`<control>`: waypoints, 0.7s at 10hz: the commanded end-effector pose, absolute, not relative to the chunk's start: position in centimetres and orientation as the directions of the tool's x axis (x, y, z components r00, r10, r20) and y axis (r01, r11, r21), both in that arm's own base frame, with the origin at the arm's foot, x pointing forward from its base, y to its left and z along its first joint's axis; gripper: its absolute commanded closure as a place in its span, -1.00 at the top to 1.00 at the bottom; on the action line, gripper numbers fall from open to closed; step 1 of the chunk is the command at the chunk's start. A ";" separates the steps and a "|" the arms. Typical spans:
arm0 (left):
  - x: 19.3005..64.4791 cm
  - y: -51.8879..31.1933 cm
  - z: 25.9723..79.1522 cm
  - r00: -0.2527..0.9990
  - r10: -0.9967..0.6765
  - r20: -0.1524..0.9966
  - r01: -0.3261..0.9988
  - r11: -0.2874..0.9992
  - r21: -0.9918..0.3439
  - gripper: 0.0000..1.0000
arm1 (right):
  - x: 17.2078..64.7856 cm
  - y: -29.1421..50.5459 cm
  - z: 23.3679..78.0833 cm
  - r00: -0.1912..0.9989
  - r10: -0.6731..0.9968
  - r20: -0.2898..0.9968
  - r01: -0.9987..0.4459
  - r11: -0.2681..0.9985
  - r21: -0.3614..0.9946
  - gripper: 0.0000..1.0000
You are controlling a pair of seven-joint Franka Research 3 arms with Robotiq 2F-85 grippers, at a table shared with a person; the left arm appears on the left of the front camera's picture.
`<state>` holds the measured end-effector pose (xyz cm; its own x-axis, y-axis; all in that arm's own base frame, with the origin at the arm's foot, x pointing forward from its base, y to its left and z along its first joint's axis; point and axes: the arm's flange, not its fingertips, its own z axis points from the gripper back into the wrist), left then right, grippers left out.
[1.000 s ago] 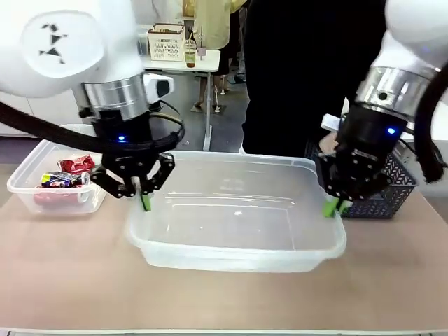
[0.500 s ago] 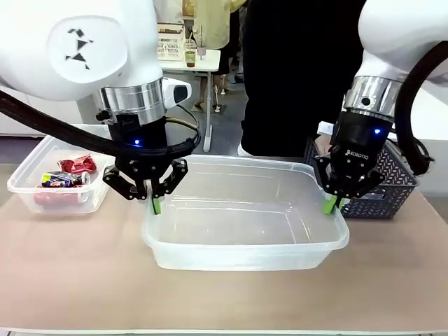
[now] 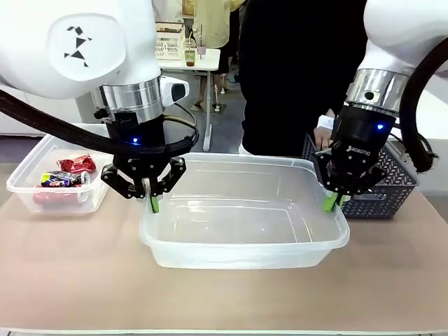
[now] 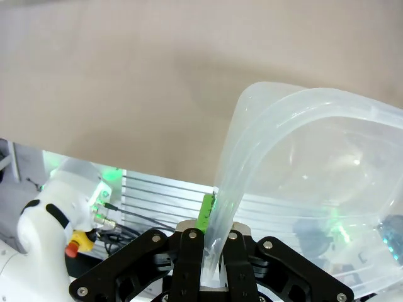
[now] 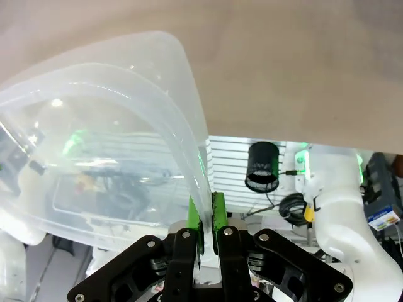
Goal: Sort the waste into each basket.
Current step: Offer the picked Organizing box to the human.
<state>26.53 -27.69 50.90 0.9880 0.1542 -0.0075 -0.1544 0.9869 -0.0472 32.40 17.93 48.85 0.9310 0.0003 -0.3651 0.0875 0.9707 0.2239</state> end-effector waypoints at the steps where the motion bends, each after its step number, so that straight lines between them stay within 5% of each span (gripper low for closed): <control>1: 26.6 -27.8 51.4 0.984 0.177 -0.010 -0.177 0.982 -0.063 -1.00 | 32.2 18.1 49.1 0.927 -0.009 -0.374 0.105 0.966 0.238 -1.00; 7: 26.6 -27.8 51.4 0.984 0.177 -0.010 -0.177 0.982 -0.063 -1.00 | 32.2 18.1 49.1 0.927 -0.009 -0.374 0.105 0.966 0.238 -1.00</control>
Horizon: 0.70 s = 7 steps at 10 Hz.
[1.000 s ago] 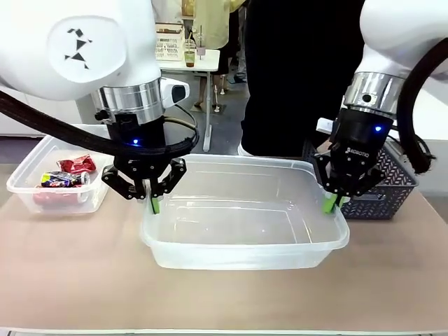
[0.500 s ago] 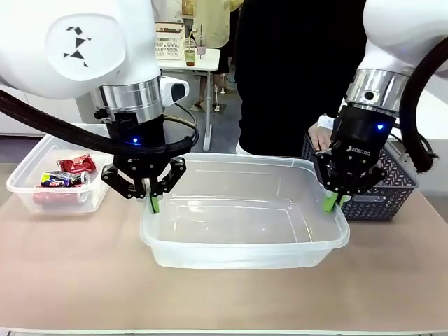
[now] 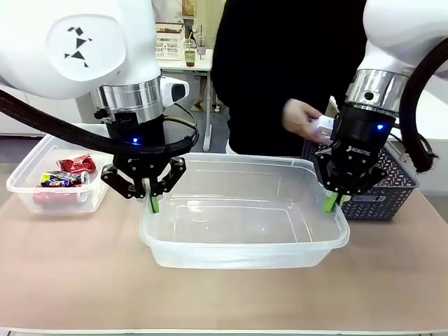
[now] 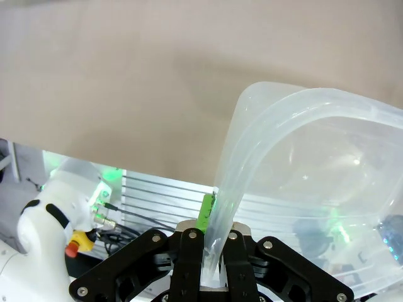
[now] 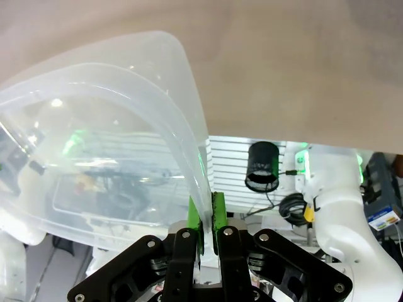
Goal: Sort the waste into each basket.
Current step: Offer the picked Organizing box to the human.
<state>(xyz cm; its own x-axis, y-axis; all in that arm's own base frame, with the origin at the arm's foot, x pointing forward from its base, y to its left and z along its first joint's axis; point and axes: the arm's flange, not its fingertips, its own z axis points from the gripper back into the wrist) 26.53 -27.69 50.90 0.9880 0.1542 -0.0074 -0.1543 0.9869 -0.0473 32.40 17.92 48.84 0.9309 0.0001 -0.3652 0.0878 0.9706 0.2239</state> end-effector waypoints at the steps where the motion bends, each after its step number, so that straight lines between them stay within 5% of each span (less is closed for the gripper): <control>1: 26.6 -27.8 51.4 0.984 0.177 -0.010 -0.177 0.982 -0.063 -1.00 | 32.2 18.1 49.1 0.927 -0.009 -0.374 0.105 0.966 0.238 -1.00; 7: 26.6 -27.8 51.4 0.984 0.177 -0.010 -0.177 0.982 -0.063 -1.00 | 32.2 18.1 49.1 0.927 -0.009 -0.374 0.105 0.966 0.238 -1.00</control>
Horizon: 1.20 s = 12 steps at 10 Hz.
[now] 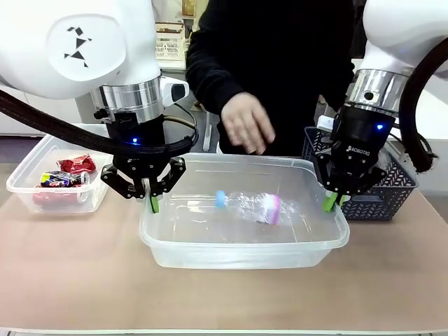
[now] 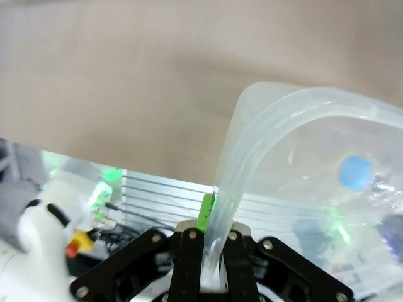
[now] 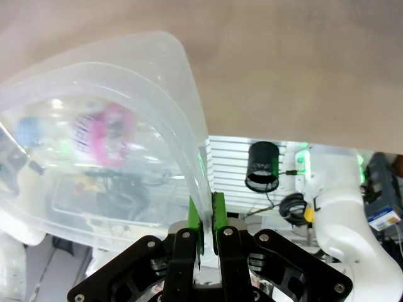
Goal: Sort the waste into each basket.
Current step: Offer the picked Organizing box to the human.
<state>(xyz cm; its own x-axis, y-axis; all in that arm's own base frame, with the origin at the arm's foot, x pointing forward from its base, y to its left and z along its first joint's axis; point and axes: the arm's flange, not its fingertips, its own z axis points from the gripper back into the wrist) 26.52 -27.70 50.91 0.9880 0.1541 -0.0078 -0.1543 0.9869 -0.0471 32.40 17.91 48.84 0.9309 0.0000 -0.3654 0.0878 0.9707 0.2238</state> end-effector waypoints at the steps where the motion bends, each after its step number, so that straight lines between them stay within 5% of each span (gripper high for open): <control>1: 26.6 -27.8 51.4 0.984 0.177 -0.010 -0.177 0.982 -0.063 -1.00 | 32.2 18.1 49.1 0.927 -0.009 -0.374 0.105 0.966 0.238 -1.00; 12: 26.6 -27.8 51.4 0.984 0.177 -0.010 -0.177 0.982 -0.063 -1.00 | 32.2 18.1 49.1 0.927 -0.009 -0.374 0.105 0.966 0.238 -1.00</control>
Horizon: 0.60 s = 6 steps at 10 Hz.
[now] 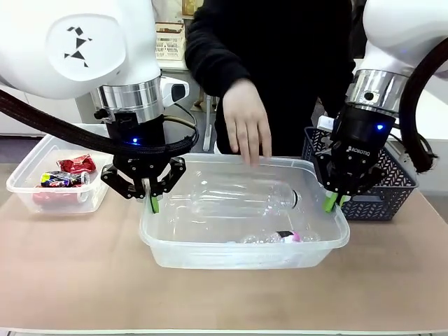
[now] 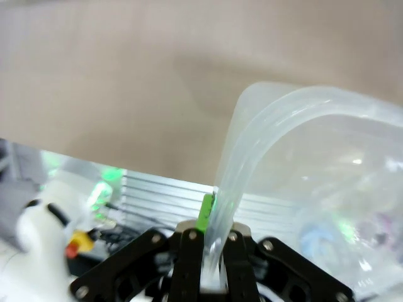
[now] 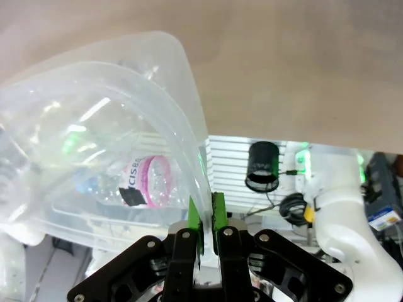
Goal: Sort the waste into each basket.
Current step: Offer the picked Organizing box to the human.
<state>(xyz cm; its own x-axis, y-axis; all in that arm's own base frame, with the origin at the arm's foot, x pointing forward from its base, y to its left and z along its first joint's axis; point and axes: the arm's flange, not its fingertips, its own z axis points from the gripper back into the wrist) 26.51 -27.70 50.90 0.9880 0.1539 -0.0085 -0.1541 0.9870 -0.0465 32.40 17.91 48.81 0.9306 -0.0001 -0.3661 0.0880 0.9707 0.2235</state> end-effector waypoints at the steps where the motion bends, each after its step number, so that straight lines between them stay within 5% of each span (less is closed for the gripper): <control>1: 26.6 -27.8 51.4 0.984 0.177 -0.010 -0.177 0.982 -0.063 -1.00 | 32.2 18.1 49.1 0.927 -0.009 -0.374 0.105 0.966 0.238 -1.00; 6: 26.6 -27.8 51.4 0.984 0.177 -0.010 -0.177 0.982 -0.063 -1.00 | 32.2 18.1 49.1 0.927 -0.009 -0.374 0.105 0.966 0.238 -1.00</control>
<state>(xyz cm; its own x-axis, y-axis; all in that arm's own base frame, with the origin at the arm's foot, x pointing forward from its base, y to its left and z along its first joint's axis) 26.51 -27.70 50.91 0.9881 0.1539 -0.0085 -0.1541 0.9870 -0.0465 32.39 17.91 48.80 0.9305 0.0000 -0.3662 0.0879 0.9707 0.2234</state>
